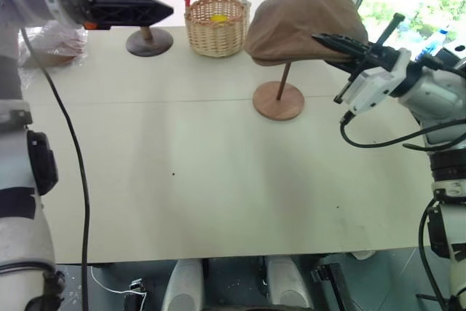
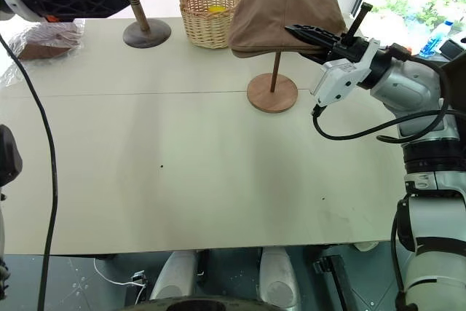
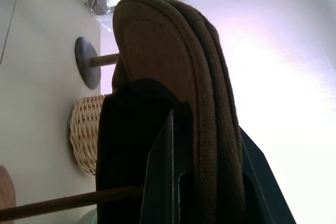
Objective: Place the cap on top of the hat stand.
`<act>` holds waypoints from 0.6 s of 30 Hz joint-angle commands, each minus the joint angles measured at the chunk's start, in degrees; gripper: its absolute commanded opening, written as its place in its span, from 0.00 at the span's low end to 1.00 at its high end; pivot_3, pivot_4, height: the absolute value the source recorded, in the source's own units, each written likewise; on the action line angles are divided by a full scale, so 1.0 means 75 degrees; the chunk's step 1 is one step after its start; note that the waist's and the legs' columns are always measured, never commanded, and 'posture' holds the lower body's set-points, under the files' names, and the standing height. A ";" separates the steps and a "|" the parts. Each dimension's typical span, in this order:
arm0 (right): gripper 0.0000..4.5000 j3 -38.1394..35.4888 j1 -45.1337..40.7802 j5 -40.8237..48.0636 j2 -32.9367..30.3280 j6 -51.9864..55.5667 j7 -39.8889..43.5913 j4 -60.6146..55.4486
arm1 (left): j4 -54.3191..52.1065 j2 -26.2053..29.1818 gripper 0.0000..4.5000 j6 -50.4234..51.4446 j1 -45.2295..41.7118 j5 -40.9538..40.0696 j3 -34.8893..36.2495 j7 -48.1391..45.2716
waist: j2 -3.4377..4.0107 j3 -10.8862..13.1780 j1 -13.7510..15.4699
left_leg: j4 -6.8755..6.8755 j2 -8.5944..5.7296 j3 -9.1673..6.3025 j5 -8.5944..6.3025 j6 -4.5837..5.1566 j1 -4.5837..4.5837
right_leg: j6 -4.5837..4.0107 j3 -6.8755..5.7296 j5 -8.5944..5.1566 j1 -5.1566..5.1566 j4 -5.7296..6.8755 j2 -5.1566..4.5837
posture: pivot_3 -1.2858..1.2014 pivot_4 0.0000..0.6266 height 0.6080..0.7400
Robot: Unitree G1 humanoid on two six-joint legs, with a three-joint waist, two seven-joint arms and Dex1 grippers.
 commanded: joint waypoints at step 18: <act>0.78 -0.1476 0.2008 0.0689 -0.0853 0.2436 0.0038 -0.2604 | 0.0180 -0.0304 1.00 -0.0367 -0.0158 0.0214 0.0144 -0.0120 | -0.0001 0.0000 0.0095 | 0.0009 -0.0002 0.0000 0.0000 0.0000 -0.0003 | 0.0000 0.0001 0.0000 0.0005 -0.0001 -0.0001 | 0.52 0.24 0.91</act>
